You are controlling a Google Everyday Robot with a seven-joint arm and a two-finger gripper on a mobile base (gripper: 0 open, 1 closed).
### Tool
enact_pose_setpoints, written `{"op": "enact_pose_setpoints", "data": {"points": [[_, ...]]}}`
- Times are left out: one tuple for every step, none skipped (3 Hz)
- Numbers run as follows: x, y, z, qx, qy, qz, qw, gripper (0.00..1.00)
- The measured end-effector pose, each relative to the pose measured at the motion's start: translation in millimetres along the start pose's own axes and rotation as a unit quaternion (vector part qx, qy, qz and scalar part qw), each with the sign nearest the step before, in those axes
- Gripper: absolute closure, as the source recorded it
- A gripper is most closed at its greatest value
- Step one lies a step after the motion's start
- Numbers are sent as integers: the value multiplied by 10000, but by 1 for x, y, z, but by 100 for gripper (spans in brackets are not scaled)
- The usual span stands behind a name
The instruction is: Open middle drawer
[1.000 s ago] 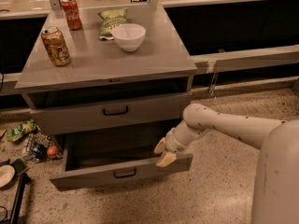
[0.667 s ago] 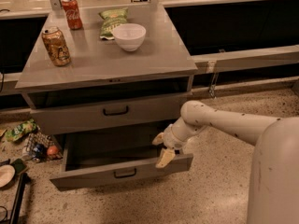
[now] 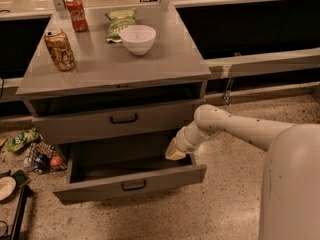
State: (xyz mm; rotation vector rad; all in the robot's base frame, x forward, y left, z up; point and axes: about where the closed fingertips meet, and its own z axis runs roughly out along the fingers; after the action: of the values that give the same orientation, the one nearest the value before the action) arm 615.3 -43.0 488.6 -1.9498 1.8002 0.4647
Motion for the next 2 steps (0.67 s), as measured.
{"op": "enact_pose_setpoints", "data": {"points": [[11, -5, 17, 269, -90, -116, 9995, 100], [12, -10, 33, 494, -221, -401, 9977, 100]]}}
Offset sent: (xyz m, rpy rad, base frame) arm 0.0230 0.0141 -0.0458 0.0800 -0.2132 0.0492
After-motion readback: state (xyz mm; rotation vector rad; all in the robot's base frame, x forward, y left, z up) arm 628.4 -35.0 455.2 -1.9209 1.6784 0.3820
